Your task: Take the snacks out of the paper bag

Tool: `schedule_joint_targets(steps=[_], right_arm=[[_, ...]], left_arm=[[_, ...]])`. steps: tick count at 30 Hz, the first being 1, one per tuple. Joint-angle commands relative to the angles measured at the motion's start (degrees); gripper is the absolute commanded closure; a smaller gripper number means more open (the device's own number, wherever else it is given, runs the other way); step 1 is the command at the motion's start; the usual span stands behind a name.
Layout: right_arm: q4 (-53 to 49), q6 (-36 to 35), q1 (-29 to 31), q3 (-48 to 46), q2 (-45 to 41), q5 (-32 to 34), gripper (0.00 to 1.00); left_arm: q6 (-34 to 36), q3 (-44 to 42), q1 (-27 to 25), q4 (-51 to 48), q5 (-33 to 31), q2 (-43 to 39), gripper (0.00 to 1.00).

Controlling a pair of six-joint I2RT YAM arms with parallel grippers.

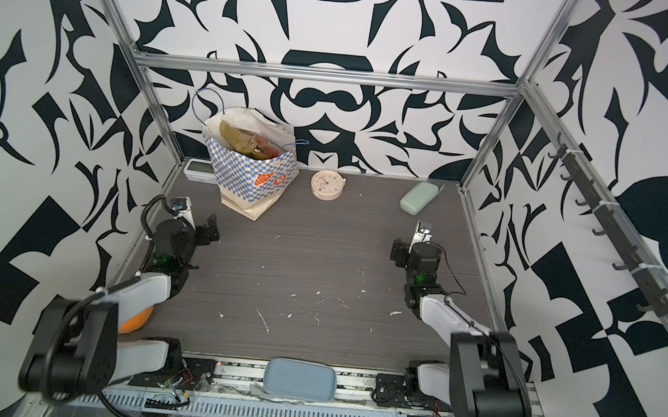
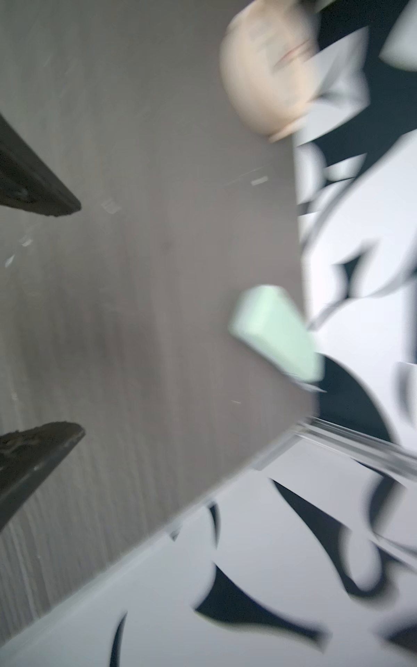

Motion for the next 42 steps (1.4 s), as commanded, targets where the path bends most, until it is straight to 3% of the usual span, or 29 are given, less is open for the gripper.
schedule_joint_targets(steps=[1,6,8,11,13,19,28,34,39,42], right_arm=[[-8.3,5.8,0.6,3.2,-8.0,-8.1,0.21],[-16.2,7.7,2.3,13.2,-7.5,-11.2,0.29],[-16.6,8.0,3.7,17.4,-3.9,-13.8,0.33],[-20.3,8.1,7.2,24.8,2.0,-13.3,0.37],[-21.9,7.9,9.6,28.0,5.0,-12.7,0.38],[-22.1,5.7,15.8,29.6,9.8,-10.7,0.39],[-25.5,4.7,17.1,28.9,9.5,-8.6,0.40],[-25.4,4.6,17.4,29.0,9.7,-8.7,0.40],[-24.8,4.8,17.5,29.4,10.4,-9.3,0.40],[-24.8,4.9,17.6,29.7,11.1,-9.3,0.40]], left_arm=[[-5.6,5.5,-1.0,-10.9,0.6,-8.7,0.04],[-5.9,24.2,0.4,-24.6,-2.0,-3.7,0.10],[-8.2,33.8,3.4,-31.5,5.6,2.5,0.12],[-11.8,42.2,6.1,-33.7,12.8,10.5,0.14],[-12.0,49.3,7.8,-37.9,14.5,15.6,0.14],[-8.4,72.4,10.8,-51.3,18.2,32.4,0.05],[-6.5,95.9,11.5,-61.9,20.2,51.7,0.02],[-8.2,106.5,11.4,-64.0,23.4,61.3,0.03],[-8.1,108.6,10.9,-62.9,25.6,64.5,0.06],[-6.7,109.5,10.0,-63.0,26.5,65.7,0.12]])
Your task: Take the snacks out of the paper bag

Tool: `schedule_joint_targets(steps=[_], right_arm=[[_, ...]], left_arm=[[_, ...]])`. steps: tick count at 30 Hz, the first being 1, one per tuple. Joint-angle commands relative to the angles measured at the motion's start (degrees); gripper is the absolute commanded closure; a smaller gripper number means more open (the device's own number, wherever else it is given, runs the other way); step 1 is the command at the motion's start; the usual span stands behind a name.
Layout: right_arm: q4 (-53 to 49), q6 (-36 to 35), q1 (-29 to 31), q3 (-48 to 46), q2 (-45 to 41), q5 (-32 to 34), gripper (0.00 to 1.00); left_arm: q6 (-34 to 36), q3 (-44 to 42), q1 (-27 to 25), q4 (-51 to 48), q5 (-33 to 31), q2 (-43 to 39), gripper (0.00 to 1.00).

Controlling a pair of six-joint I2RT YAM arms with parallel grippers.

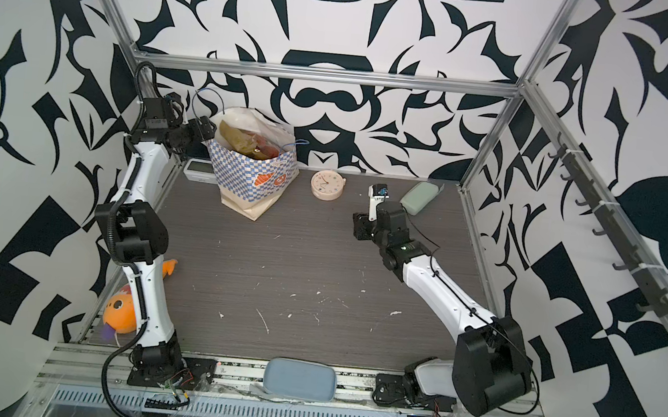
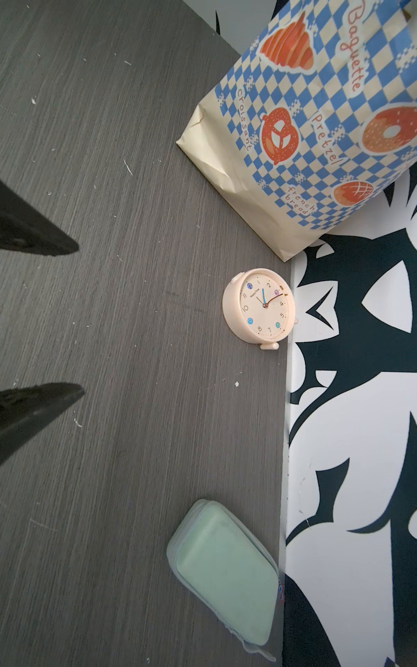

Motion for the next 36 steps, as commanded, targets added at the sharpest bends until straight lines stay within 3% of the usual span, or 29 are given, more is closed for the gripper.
schedule_joint_targets(steps=[1,7,14,17,20,23,36], right_arm=[[1.3,-0.4,0.5,2.3,0.3,0.2,0.40],[1.4,0.1,0.6,2.6,0.3,-0.1,0.41],[1.2,0.0,0.6,3.4,0.6,0.4,0.41],[0.8,0.1,0.7,4.2,1.2,0.1,0.41],[0.7,0.4,0.7,4.9,1.8,-0.2,0.42],[0.6,0.4,0.8,5.6,2.3,-0.5,0.43],[0.8,1.0,0.9,6.7,2.9,-0.7,0.44]], left_arm=[[1.3,2.5,-1.1,-1.3,2.7,1.2,0.17],[1.3,2.9,-1.4,-1.3,4.2,2.7,0.31],[1.3,2.6,-2.1,-1.1,5.5,2.8,0.76],[1.1,2.3,-2.5,-1.4,5.9,2.5,0.85],[0.6,1.1,-2.8,-1.4,6.2,1.4,0.89],[-0.3,-1.5,-3.2,-0.2,6.2,-0.7,0.99],[-2.6,-9.2,-4.4,-0.1,5.2,-8.9,1.00]])
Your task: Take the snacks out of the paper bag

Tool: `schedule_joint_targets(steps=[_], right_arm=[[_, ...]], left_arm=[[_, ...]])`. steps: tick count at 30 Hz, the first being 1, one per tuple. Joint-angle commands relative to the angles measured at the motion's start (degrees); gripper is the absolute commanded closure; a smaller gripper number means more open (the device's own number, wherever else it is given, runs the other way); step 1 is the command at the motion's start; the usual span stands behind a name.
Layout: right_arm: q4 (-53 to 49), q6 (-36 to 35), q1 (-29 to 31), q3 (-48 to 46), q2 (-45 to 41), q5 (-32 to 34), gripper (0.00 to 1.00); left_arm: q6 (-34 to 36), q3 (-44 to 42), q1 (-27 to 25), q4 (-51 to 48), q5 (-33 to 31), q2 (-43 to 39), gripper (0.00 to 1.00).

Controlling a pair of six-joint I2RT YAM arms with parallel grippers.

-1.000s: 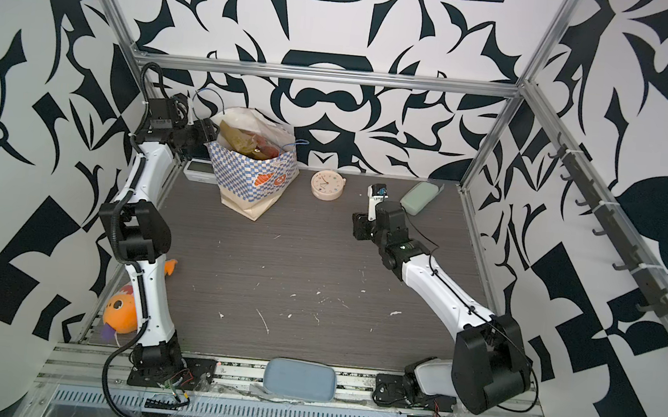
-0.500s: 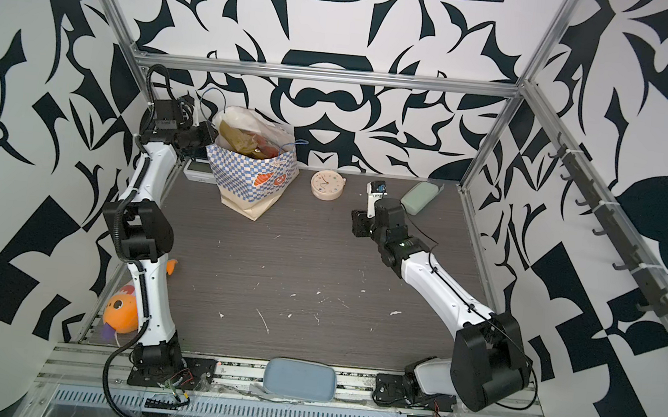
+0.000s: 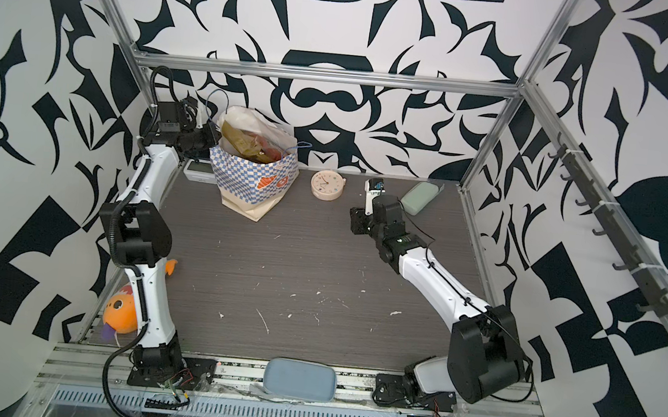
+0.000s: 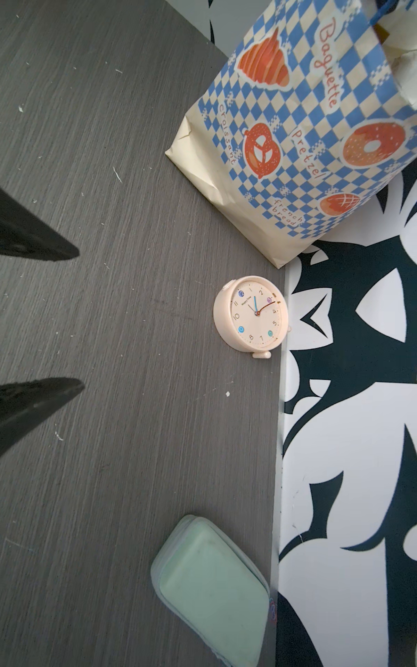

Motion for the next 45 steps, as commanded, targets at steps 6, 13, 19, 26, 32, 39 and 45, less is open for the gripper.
schedule_joint_targets(steps=[6,13,19,26,32,39,45], right_arm=[[1.1,0.6,0.4,3.6,0.4,-0.9,0.44],[-0.3,1.2,0.5,6.5,2.2,-3.8,0.45],[-3.8,1.9,1.0,10.6,4.7,-6.4,0.44],[-5.8,5.9,1.9,15.4,6.9,-10.8,0.44],[-3.8,10.3,3.8,18.6,8.8,-14.2,0.44],[-3.4,10.8,5.6,19.4,7.5,-12.2,0.45],[-2.0,7.5,5.5,14.6,-0.7,-4.5,0.43]], left_arm=[[-2.6,-7.3,-1.1,-2.0,2.5,-10.2,1.00],[-2.3,-18.0,-1.7,-0.1,2.5,-17.9,1.00],[-1.9,-28.3,-2.2,1.0,-1.9,-26.4,1.00],[-3.2,-38.0,-4.1,4.1,-3.1,-36.5,1.00],[-4.6,-44.6,-5.4,3.6,-1.8,-43.0,1.00],[-4.5,-51.4,-7.0,1.0,1.6,-50.7,1.00],[-1.1,-56.1,-9.7,0.8,7.6,-55.6,1.00]])
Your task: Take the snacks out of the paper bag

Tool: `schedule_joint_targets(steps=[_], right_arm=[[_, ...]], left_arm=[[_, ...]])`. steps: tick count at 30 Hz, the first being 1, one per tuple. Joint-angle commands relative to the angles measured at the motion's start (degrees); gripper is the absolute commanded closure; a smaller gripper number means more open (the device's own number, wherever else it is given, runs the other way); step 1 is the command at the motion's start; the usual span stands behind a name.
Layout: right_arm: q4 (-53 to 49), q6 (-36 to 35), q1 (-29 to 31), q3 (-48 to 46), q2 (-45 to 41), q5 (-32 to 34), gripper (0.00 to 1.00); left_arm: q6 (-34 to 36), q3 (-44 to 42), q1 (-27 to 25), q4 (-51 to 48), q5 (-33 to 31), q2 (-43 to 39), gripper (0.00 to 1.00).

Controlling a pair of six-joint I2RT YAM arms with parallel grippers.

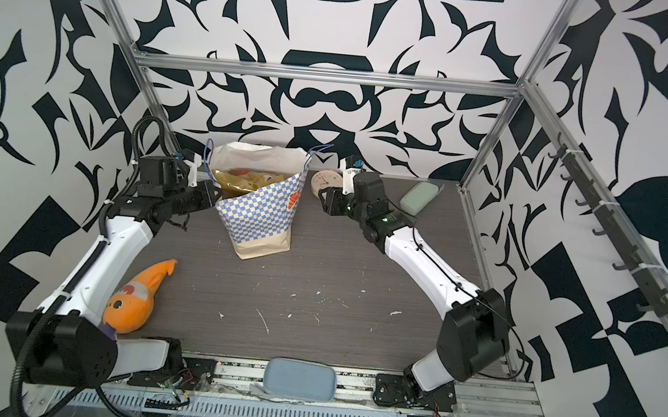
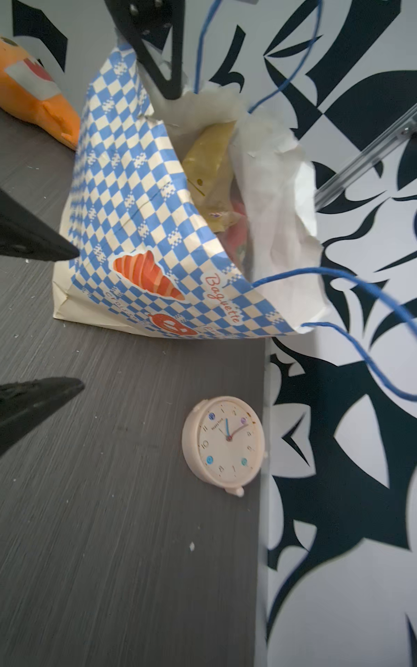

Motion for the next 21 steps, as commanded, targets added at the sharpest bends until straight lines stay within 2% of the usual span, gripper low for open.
schedule_joint_targets(steps=[1,5,9,12,16,17,21], right_arm=[[2.7,-1.8,-0.4,-0.7,-5.9,5.2,0.42],[-1.3,-1.2,-2.0,1.2,-6.9,5.5,0.42],[-2.4,-1.1,-3.8,0.2,-9.8,8.7,0.42],[-2.8,-0.5,-5.8,-0.1,-11.0,8.2,0.42],[-3.4,-0.7,-6.0,0.7,-10.0,6.4,0.43],[-3.8,-0.7,-6.0,0.9,-9.3,5.9,0.43],[-4.0,0.3,-5.9,2.0,-6.0,2.3,0.43]], left_arm=[[2.6,0.2,-2.0,2.2,9.2,-3.0,1.00],[4.7,0.8,-4.8,3.6,14.5,-1.7,1.00],[7.9,2.3,-8.9,2.4,15.6,-0.6,1.00],[8.2,1.7,-9.6,2.3,13.6,-1.0,1.00],[7.5,-0.1,-9.6,3.0,4.0,-2.7,1.00],[6.5,-0.5,-9.6,3.5,1.3,-3.0,0.97],[2.7,-1.8,-9.6,7.1,-2.7,-4.6,0.44]])
